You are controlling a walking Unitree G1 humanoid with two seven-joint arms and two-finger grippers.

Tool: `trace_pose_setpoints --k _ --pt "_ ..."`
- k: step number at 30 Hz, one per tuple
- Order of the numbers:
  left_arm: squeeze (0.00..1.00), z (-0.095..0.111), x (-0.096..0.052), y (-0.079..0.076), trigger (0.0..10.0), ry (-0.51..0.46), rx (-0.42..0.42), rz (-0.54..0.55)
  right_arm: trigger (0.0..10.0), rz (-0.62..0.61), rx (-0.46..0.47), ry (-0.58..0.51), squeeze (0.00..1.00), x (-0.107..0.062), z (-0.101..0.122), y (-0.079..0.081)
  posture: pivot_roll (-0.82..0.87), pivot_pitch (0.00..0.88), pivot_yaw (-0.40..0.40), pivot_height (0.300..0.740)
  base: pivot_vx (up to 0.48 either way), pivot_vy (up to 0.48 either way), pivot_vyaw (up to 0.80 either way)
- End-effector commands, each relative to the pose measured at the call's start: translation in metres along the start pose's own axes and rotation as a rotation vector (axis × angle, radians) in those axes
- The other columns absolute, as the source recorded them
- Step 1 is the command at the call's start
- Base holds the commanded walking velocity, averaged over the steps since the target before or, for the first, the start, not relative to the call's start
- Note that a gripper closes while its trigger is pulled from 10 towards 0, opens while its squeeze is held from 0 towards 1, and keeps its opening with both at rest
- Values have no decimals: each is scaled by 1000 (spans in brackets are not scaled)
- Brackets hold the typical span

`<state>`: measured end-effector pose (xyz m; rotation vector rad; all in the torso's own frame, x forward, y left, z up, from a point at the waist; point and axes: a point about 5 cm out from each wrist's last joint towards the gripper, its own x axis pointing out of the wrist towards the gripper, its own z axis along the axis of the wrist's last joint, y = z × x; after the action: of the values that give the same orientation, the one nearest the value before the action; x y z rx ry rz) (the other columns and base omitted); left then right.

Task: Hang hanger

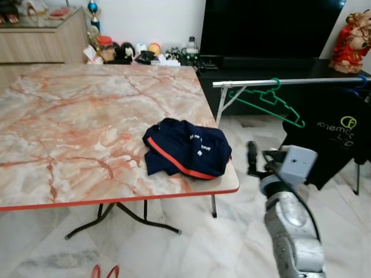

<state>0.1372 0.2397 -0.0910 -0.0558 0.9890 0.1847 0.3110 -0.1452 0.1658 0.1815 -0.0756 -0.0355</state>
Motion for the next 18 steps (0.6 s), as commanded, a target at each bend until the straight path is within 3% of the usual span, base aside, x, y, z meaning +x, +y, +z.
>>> trace_pose_setpoints --k 1,18 --pt "0 -4 0 -8 10000 14 10 -22 10000 -31 -12 21 0 0 -5 -11 30 0 0 740 0 -480 0" --pt "0 3 2 -7 10000 -8 8 -15 10000 -88 -29 72 0 -2 -19 -31 36 15 0 740 0 -452 0"
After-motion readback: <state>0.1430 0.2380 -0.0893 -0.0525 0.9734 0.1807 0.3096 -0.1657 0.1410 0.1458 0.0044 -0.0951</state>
